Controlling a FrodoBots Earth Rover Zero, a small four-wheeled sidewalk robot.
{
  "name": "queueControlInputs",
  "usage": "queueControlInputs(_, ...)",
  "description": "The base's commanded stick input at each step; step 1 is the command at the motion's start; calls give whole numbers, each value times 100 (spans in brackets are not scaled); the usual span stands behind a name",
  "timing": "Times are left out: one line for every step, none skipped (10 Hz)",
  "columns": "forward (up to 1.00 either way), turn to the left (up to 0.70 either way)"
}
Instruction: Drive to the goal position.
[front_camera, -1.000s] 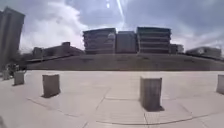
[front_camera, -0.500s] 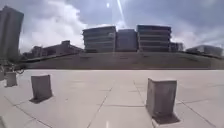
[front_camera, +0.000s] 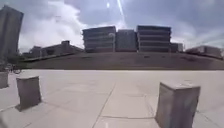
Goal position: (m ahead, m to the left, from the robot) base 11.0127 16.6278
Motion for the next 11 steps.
queueControlInputs(70, 1)
queueControlInputs(70, 11)
queueControlInputs(70, 14)
queueControlInputs(70, 14)
queueControlInputs(70, 14)
queueControlInputs(70, 14)
queueControlInputs(70, 14)
queueControlInputs(70, 14)
queueControlInputs(70, 14)
queueControlInputs(70, 13)
queueControlInputs(70, 10)
